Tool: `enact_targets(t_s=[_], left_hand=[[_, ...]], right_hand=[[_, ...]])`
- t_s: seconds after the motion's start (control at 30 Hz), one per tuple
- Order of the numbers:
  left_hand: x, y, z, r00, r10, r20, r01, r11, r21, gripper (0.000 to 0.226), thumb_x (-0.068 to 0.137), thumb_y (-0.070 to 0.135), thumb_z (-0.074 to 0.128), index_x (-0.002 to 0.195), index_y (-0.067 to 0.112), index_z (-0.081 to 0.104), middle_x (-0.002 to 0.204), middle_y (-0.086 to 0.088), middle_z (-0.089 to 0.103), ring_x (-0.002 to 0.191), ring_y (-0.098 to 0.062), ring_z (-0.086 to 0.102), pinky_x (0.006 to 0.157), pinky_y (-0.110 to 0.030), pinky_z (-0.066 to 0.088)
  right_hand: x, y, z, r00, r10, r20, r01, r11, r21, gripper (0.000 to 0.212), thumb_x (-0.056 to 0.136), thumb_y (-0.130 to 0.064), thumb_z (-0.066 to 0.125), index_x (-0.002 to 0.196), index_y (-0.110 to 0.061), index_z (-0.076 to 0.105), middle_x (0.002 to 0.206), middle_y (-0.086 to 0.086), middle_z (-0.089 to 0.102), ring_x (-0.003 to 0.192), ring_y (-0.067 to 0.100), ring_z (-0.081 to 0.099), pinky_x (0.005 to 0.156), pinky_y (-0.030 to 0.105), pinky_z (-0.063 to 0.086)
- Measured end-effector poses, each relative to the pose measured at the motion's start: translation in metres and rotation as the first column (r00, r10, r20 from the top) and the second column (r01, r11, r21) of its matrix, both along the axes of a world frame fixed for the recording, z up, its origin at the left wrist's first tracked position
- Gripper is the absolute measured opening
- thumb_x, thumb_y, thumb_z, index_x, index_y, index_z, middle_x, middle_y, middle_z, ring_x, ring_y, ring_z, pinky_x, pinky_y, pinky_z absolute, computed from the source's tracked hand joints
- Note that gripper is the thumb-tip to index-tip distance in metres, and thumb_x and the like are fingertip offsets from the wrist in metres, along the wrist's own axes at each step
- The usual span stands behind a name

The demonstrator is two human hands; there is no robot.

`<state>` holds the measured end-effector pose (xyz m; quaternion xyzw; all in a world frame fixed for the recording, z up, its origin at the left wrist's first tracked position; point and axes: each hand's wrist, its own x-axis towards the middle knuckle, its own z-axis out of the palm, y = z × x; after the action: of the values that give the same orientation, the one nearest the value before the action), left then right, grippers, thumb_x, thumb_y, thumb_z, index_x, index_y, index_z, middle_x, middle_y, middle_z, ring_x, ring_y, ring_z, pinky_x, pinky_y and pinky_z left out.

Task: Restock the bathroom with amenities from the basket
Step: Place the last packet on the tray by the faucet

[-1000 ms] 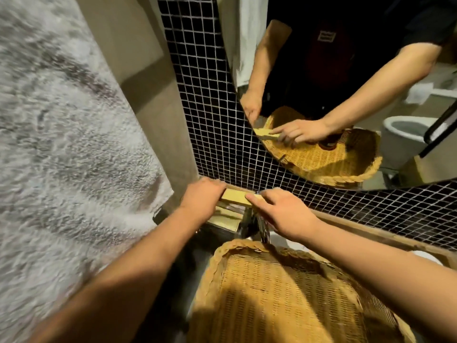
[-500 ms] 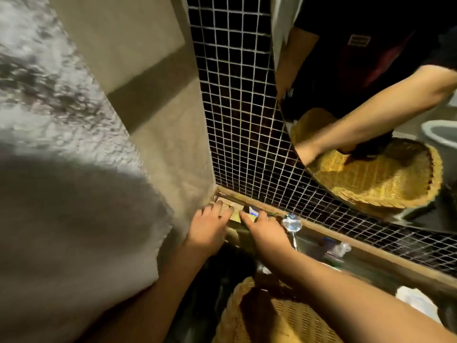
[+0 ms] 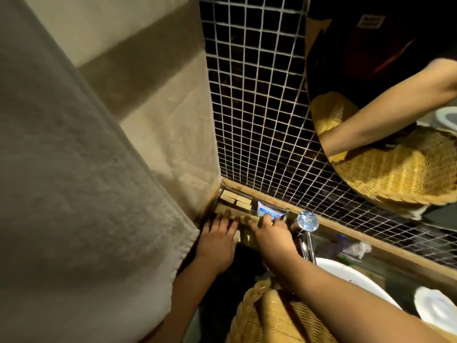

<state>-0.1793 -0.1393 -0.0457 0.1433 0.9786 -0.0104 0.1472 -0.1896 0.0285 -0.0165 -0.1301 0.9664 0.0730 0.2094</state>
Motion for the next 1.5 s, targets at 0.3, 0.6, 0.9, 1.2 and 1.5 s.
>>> enact_targets(t_s=[0.3,0.6,0.9,1.2,1.5], left_hand=[[0.002,-0.006,-0.022,0.999,-0.015,0.029,0.016,0.999,-0.043,0.064,0.101,0.052,0.026,0.156,0.028,0.003,0.164,-0.011,0.006,0.147,-0.031,0.013,0.116,-0.051,0.013],[-0.004,-0.009,-0.022,0.998,-0.054,0.033,0.056,0.997,-0.06,0.071,0.097,0.061,0.032,0.156,0.027,0.014,0.164,-0.01,0.002,0.146,-0.033,0.013,0.115,-0.049,0.014],[-0.005,-0.005,-0.024,0.997,-0.063,0.035,0.066,0.995,-0.075,0.071,0.099,0.056,0.03,0.157,0.027,0.002,0.164,-0.013,-0.001,0.148,-0.033,0.006,0.117,-0.049,0.008],[-0.004,0.0,-0.036,0.998,-0.04,0.051,0.04,0.999,0.013,0.069,0.101,0.04,0.034,0.157,0.022,-0.003,0.162,-0.011,-0.015,0.149,-0.03,-0.007,0.118,-0.042,0.003],[-0.009,-0.003,-0.037,0.999,-0.035,0.011,0.035,0.999,-0.003,0.083,0.095,0.054,0.039,0.156,0.018,-0.004,0.163,-0.014,-0.006,0.149,-0.029,-0.006,0.118,-0.047,0.0]], right_hand=[[-0.012,0.006,-0.014,0.979,0.176,-0.1,-0.171,0.984,0.055,0.057,0.098,-0.021,0.045,0.153,-0.016,0.031,0.133,0.019,0.052,0.123,0.038,0.051,0.12,0.059,0.006],[-0.012,-0.002,-0.015,0.966,0.247,0.081,-0.251,0.967,0.035,0.035,0.094,-0.01,0.048,0.127,-0.008,0.061,0.123,0.019,0.058,0.124,0.035,0.051,0.12,0.052,-0.001],[-0.001,-0.029,-0.016,0.868,-0.21,0.45,0.316,0.933,-0.173,0.085,0.1,-0.059,0.032,0.156,-0.006,-0.003,0.162,0.02,-0.015,0.151,0.036,-0.008,0.122,0.047,0.004],[-0.002,-0.035,-0.012,0.843,-0.22,0.49,0.291,0.954,-0.072,0.082,0.103,-0.043,0.033,0.151,0.001,-0.017,0.159,0.017,-0.028,0.148,0.033,-0.021,0.121,0.042,-0.004],[-0.001,-0.044,-0.01,0.849,-0.232,0.475,0.264,0.964,-0.002,0.078,0.104,-0.039,0.028,0.147,0.007,-0.019,0.156,0.024,-0.029,0.144,0.038,-0.027,0.118,0.046,-0.012]])
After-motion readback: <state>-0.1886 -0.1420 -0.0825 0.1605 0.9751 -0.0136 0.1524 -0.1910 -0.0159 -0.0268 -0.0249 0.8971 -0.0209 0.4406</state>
